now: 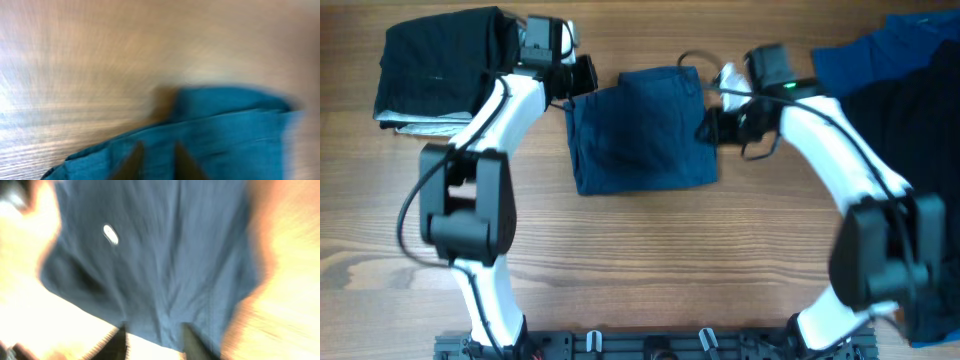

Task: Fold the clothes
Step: 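Release the right gripper and raise it away to the right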

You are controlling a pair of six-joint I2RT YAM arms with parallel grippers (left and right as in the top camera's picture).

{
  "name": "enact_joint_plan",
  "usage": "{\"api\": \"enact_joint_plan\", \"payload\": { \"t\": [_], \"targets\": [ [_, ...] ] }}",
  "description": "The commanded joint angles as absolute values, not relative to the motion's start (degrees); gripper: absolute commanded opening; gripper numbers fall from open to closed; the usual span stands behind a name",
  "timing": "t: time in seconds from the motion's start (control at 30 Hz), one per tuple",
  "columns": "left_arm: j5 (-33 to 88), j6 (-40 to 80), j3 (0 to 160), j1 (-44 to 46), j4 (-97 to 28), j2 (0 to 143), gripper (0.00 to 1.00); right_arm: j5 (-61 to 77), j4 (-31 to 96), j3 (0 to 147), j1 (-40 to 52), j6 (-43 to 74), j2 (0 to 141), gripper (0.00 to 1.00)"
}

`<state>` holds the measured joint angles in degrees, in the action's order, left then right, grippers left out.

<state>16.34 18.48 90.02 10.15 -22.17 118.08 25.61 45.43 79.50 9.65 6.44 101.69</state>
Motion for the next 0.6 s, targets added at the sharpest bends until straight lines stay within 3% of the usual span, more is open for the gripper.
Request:
{"api": "enact_joint_plan", "payload": {
  "t": [0.0, 0.03, 0.2, 0.33, 0.57],
  "targets": [
    [15.75, 16.78, 90.35, 13.15, -20.69, 114.15, 0.38, 13.43, 48.40, 81.38, 4.21, 11.09, 92.20, 0.78],
    [15.70, 15.51, 90.35, 13.80, -20.51, 114.67, 0.46, 12.03, 49.06, 81.38, 3.05, 11.44, 91.50, 0.99],
    [11.66, 12.36, 90.35, 16.82, -18.85, 120.40, 0.44, 7.27, 50.50, 81.25, -3.31, 12.05, 90.91, 1.00],
    [11.18, 12.08, 90.35, 17.06, -20.08, 123.66, 0.36, 7.29, 50.19, 81.25, -3.73, 12.03, 90.91, 1.00],
    [4.80, 11.20, 90.35, 17.04, -29.43, 129.58, 0.35, 7.27, 50.17, 81.25, -3.73, 12.01, 90.91, 1.00]
  ]
}}
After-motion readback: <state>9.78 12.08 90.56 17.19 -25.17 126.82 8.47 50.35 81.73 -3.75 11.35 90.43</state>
